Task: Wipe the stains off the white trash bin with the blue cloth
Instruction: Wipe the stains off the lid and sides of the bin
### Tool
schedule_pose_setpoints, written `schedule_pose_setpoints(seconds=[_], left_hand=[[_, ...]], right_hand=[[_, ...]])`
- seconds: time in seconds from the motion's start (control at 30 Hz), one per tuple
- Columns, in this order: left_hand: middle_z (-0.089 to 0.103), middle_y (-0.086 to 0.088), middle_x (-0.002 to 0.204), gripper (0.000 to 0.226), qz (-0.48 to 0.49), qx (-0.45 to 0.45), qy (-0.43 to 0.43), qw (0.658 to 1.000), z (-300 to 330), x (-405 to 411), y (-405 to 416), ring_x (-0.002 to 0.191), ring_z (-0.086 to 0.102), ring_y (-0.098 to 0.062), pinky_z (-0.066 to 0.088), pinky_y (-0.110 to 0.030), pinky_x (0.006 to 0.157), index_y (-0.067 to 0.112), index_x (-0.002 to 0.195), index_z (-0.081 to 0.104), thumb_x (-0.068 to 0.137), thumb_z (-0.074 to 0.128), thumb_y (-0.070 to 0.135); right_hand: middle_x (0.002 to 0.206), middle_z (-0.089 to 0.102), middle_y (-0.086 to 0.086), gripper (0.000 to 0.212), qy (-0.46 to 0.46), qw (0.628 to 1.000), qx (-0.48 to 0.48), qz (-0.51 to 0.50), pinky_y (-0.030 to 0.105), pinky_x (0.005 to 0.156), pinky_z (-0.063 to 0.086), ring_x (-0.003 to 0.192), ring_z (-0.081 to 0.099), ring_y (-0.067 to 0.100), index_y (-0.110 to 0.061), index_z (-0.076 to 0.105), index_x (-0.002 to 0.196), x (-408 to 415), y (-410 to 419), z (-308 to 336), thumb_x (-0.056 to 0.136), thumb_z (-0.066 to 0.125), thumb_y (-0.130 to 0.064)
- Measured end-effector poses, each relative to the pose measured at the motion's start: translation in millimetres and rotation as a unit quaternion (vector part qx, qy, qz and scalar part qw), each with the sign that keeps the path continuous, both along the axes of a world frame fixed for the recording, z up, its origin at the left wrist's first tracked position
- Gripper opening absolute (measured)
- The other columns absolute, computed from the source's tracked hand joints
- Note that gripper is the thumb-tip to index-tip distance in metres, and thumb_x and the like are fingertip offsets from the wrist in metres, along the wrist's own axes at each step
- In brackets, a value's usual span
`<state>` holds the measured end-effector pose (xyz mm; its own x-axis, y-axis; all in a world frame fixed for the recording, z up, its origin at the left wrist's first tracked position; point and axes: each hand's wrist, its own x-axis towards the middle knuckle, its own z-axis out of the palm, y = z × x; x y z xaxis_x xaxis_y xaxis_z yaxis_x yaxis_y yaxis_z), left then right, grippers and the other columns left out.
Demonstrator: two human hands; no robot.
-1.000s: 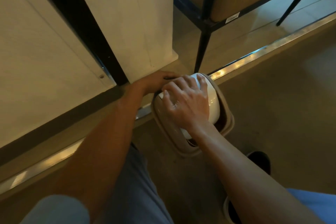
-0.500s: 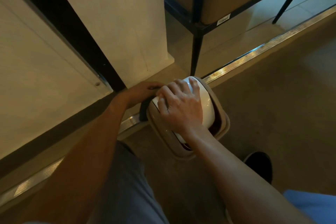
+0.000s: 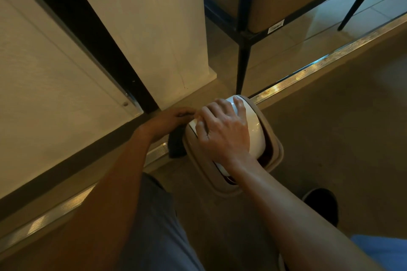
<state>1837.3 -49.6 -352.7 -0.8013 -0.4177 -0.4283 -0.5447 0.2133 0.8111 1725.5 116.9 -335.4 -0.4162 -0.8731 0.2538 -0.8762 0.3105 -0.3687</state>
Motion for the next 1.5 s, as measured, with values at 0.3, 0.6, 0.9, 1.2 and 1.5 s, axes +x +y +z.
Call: schedule_pose_setpoints(seconds=[0.3,0.6,0.9,1.2,1.5], left_hand=[[0.070,0.020,0.113,0.021,-0.009,0.020,0.004,1.000,2,-12,4,0.108,0.066,0.000,0.052,-0.018,0.085,0.043,0.120,0.064,0.105,0.053,0.032],[0.070,0.022,0.114,0.021,0.014,0.008,0.005,1.000,7,-14,7,0.112,0.064,-0.001,0.051,-0.032,0.099,0.057,0.107,0.067,0.103,0.054,0.041],[0.072,0.018,0.114,0.017,0.207,0.117,0.078,0.968,-20,26,37,0.120,0.065,-0.020,0.059,-0.030,0.080,0.052,0.113,0.070,0.100,0.059,0.050],[0.064,0.040,0.099,0.030,0.306,-0.059,0.179,0.933,46,49,63,0.095,0.064,0.011,0.056,-0.017,0.075,0.054,0.116,0.065,0.108,0.049,0.031],[0.046,0.015,0.143,0.043,0.145,-0.166,0.096,0.971,44,26,114,0.129,0.042,0.004,0.048,-0.019,0.098,0.043,0.146,0.047,0.104,0.053,0.037]], right_hand=[[0.122,0.068,0.001,0.037,0.009,1.000,-0.003,-0.003,0.057,0.120,0.019,0.132,0.052,0.025,-0.024,0.067,0.110,-1,0,0,0.101,0.037,-0.042],[0.121,0.069,0.001,0.037,0.001,1.000,-0.001,0.001,0.057,0.119,0.020,0.132,0.052,0.025,-0.023,0.068,0.109,0,1,4,0.100,0.037,-0.041],[0.120,0.068,-0.001,0.036,0.007,1.000,0.006,-0.001,0.056,0.120,0.019,0.131,0.052,0.023,-0.024,0.067,0.107,-2,0,2,0.101,0.036,-0.042],[0.131,0.064,-0.005,0.032,-0.095,0.995,-0.009,0.024,0.046,0.125,0.010,0.139,0.044,0.016,-0.026,0.070,0.117,-10,0,9,0.103,0.044,-0.041],[0.134,0.055,-0.002,0.040,-0.166,0.983,-0.030,-0.065,0.042,0.109,0.043,0.130,0.048,0.015,-0.023,0.064,0.130,-60,19,14,0.098,0.061,-0.045]])
